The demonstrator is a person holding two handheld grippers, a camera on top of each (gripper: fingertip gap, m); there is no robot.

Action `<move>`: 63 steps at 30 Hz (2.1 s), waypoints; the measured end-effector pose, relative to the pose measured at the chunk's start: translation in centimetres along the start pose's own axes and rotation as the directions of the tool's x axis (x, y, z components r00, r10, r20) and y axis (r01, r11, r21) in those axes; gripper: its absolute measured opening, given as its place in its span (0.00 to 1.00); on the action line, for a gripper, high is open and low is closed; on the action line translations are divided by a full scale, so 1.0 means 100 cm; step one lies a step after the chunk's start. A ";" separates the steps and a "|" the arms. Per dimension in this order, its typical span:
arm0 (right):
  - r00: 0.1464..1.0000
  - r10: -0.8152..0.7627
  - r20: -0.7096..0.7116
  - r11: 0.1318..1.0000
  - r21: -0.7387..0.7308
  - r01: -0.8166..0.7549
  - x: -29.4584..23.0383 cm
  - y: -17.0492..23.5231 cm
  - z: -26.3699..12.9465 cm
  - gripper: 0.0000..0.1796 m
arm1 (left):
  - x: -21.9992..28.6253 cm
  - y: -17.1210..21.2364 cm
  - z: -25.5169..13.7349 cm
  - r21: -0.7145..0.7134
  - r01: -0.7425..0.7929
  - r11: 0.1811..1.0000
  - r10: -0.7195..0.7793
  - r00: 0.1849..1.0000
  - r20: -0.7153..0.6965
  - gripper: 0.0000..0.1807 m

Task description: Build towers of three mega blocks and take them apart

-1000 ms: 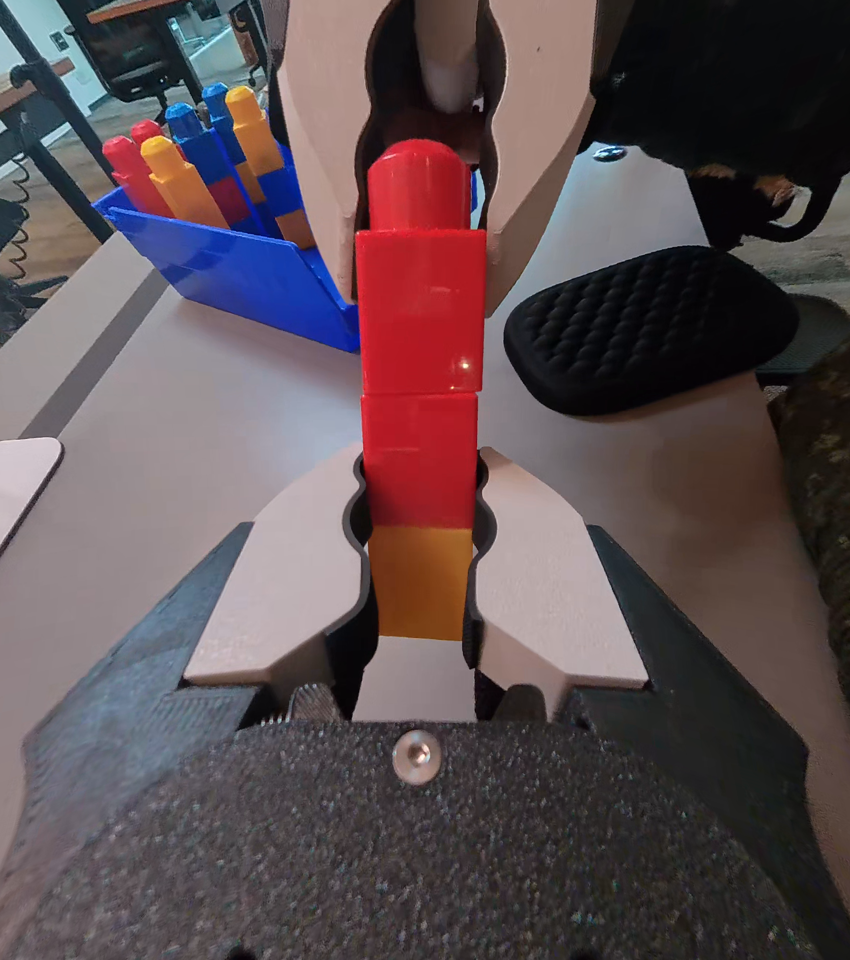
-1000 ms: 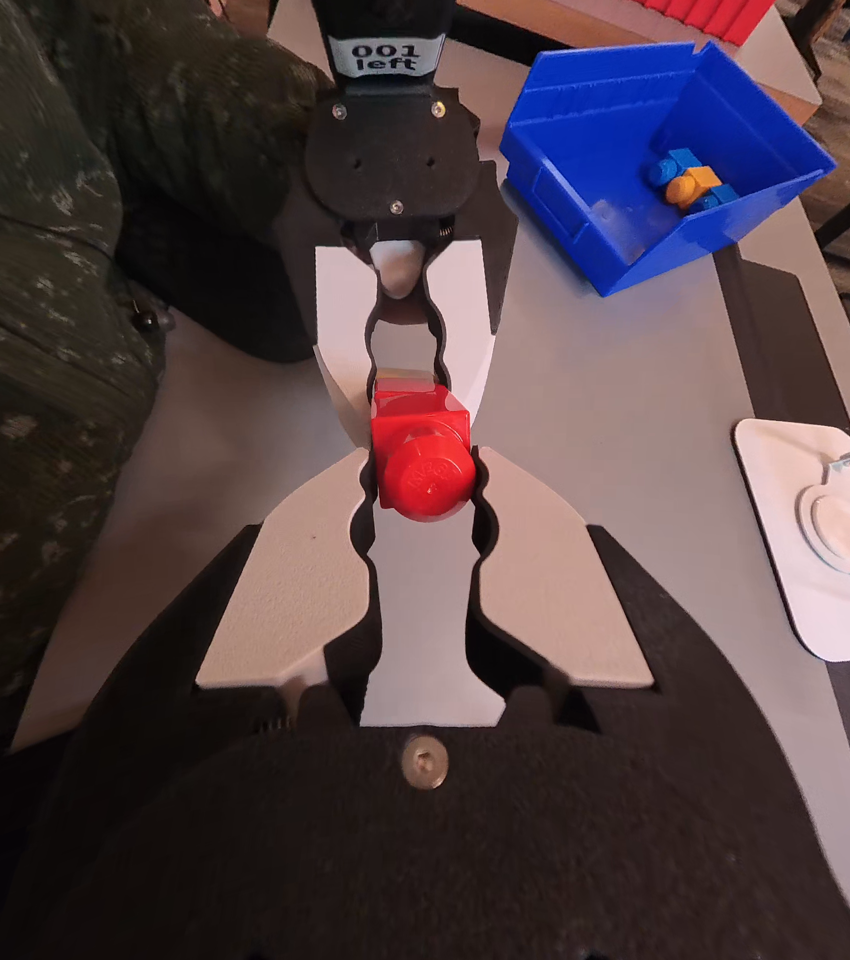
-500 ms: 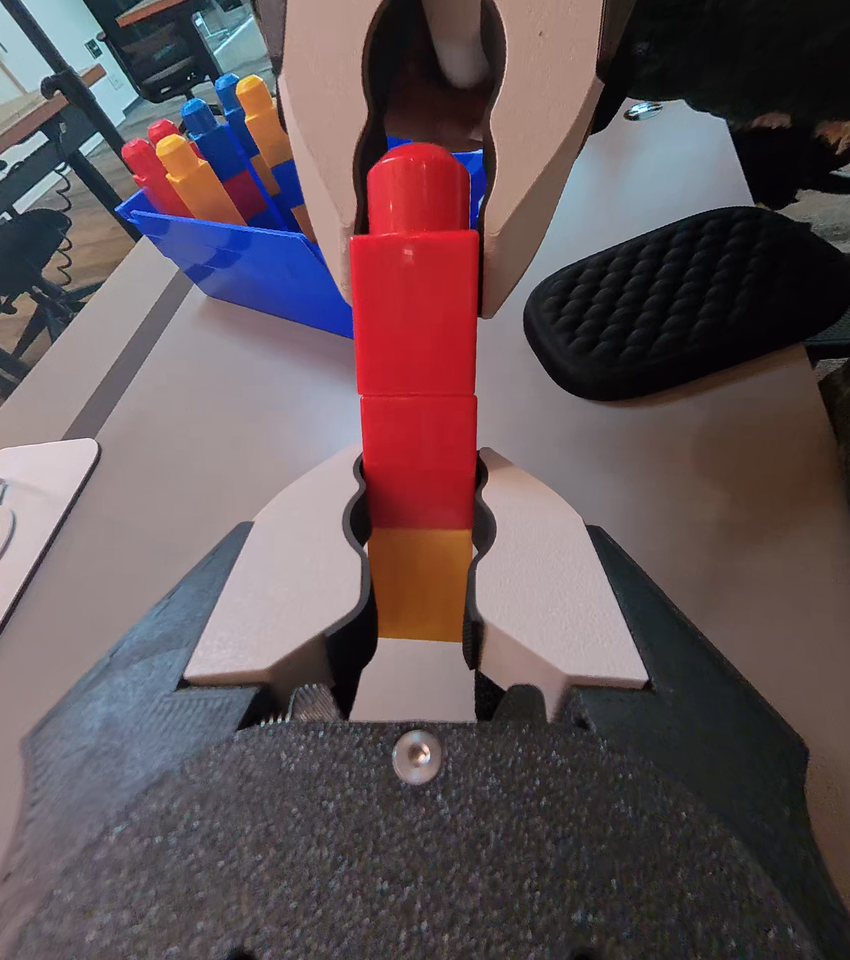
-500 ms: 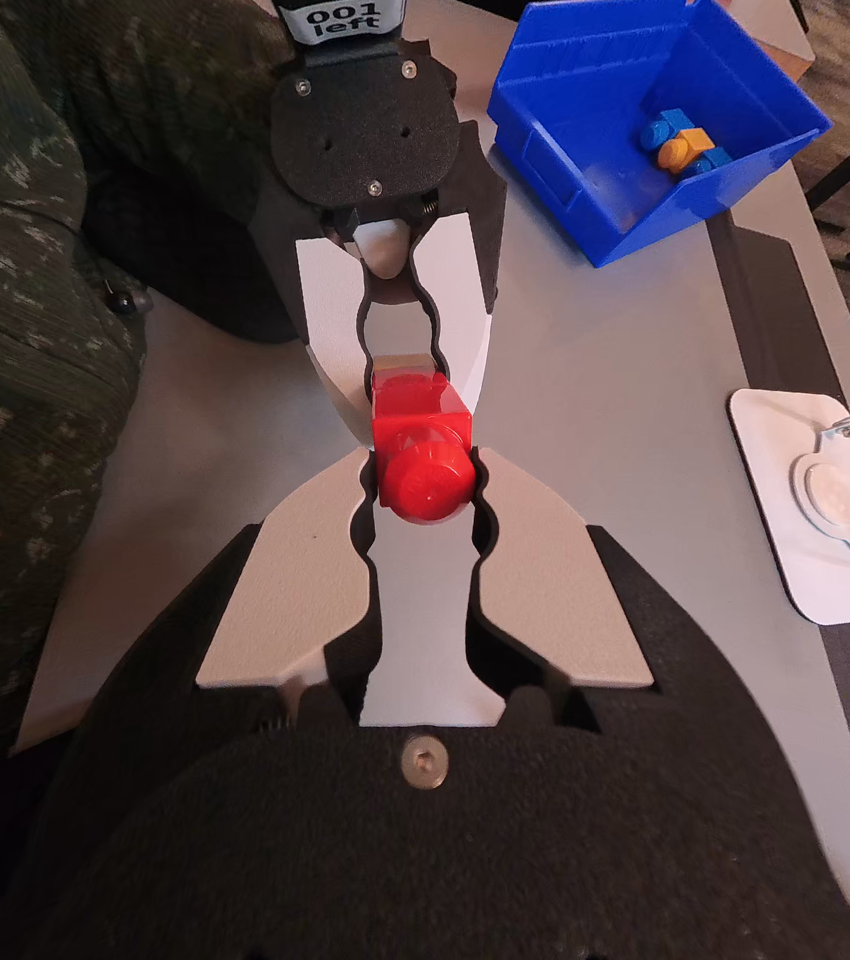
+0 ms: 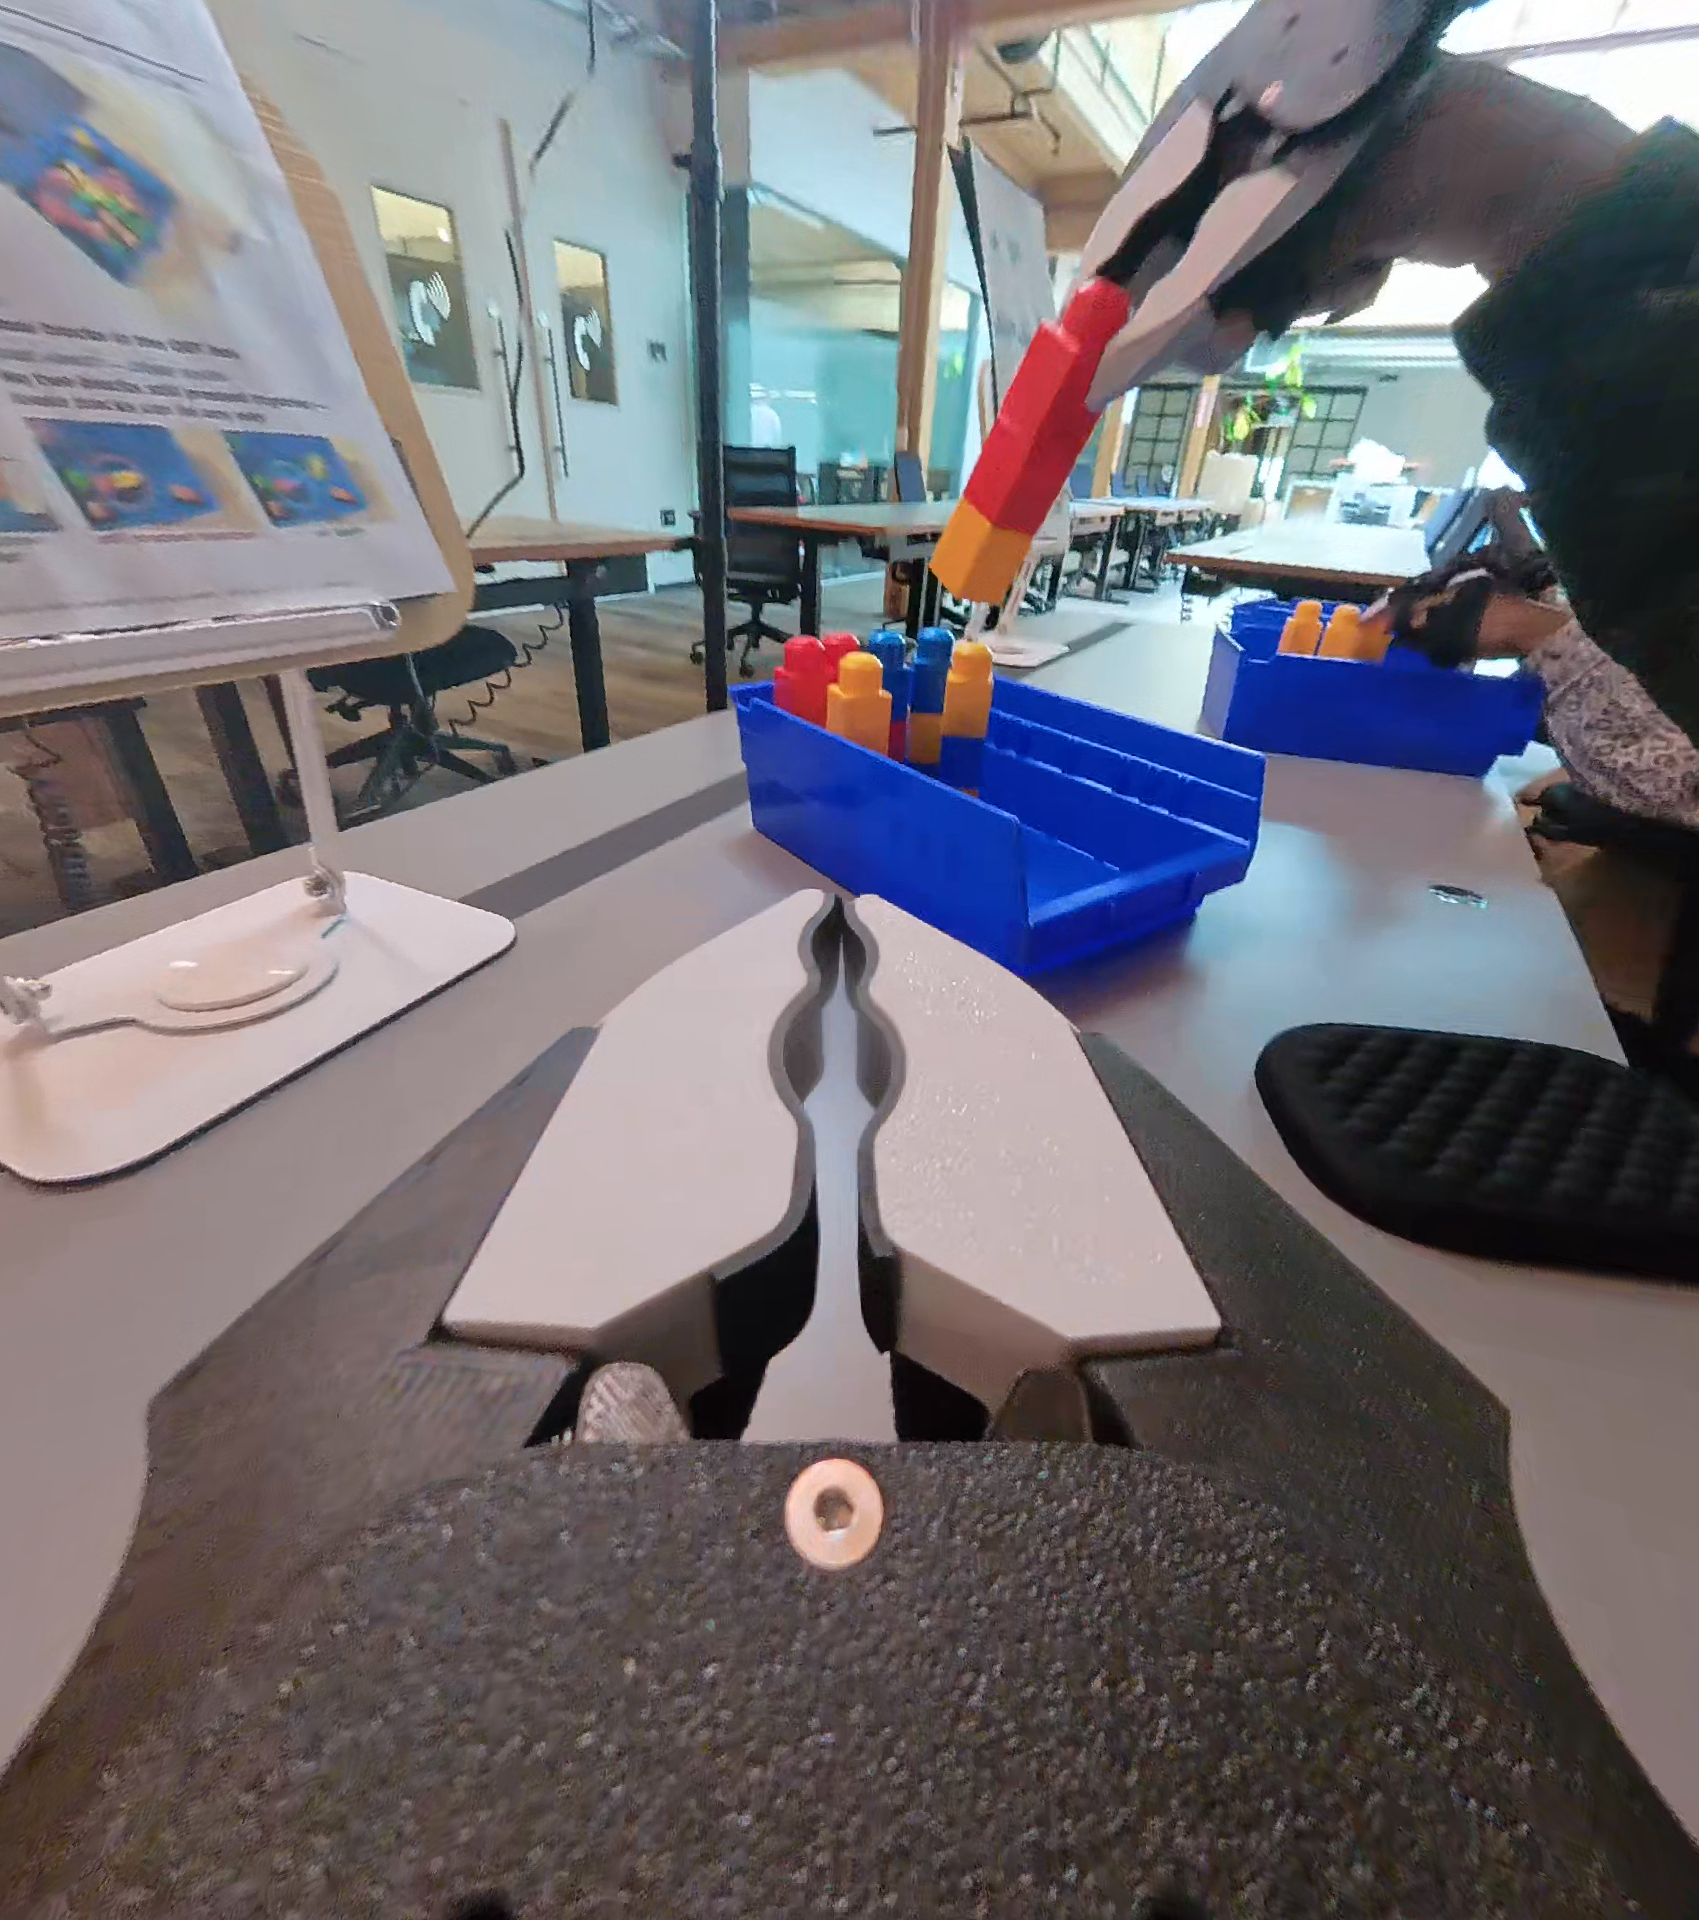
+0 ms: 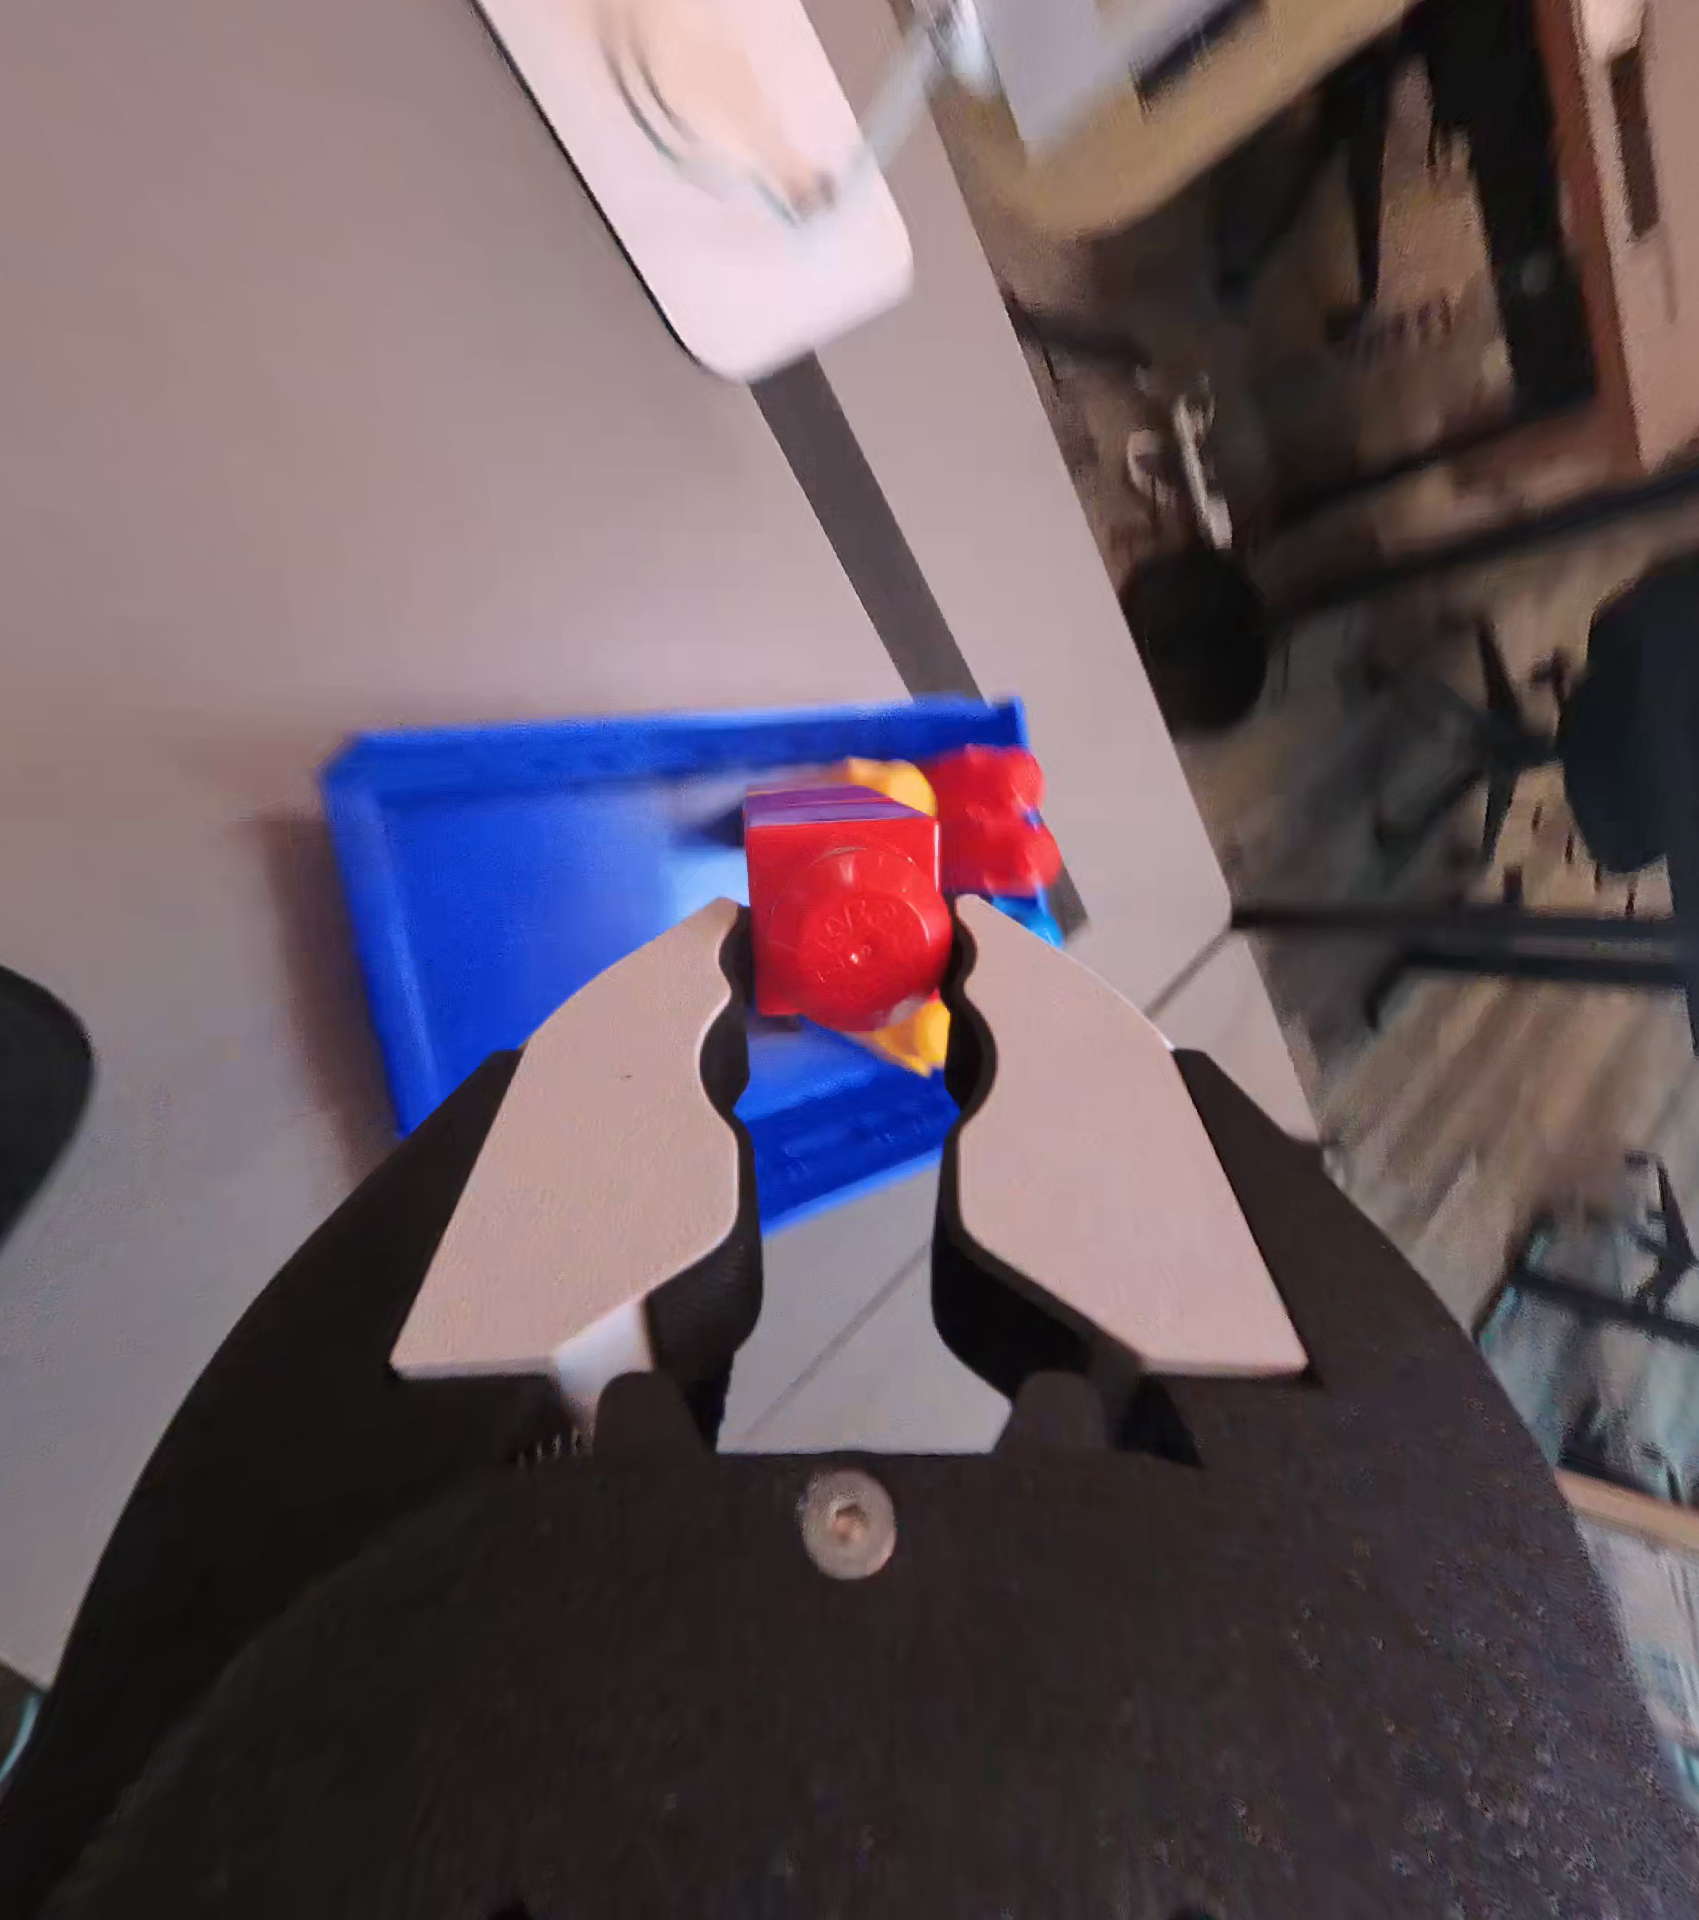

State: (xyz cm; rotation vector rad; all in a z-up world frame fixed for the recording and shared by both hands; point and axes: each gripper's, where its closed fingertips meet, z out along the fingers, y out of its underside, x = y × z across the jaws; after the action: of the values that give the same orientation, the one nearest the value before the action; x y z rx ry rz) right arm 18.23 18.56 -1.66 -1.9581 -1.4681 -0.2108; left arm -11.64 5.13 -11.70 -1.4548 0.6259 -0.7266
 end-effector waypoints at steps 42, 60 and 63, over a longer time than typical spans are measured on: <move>0.929 0.358 0.092 0.422 0.872 -0.249 -0.041 -0.130 -0.003 0.00 | -0.049 -0.011 -0.022 0.022 -0.073 0.997 0.067 0.978 0.199 0.00; 0.835 0.117 0.538 0.508 0.690 -0.516 -0.254 -0.128 0.083 0.00 | -0.378 0.012 -0.206 -0.617 0.420 0.665 0.327 0.579 0.747 0.25; 0.844 0.100 0.527 0.530 0.689 -0.493 -0.260 -0.122 0.089 0.00 | -0.402 0.043 -0.205 -0.593 0.553 0.585 0.254 0.569 0.782 0.30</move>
State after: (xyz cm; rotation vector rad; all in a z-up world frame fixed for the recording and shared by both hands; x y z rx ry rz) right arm -4.21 5.04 -16.35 -1.4425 -1.0932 0.9805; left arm -52.96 22.41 -18.87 -2.5114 -0.0058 0.2779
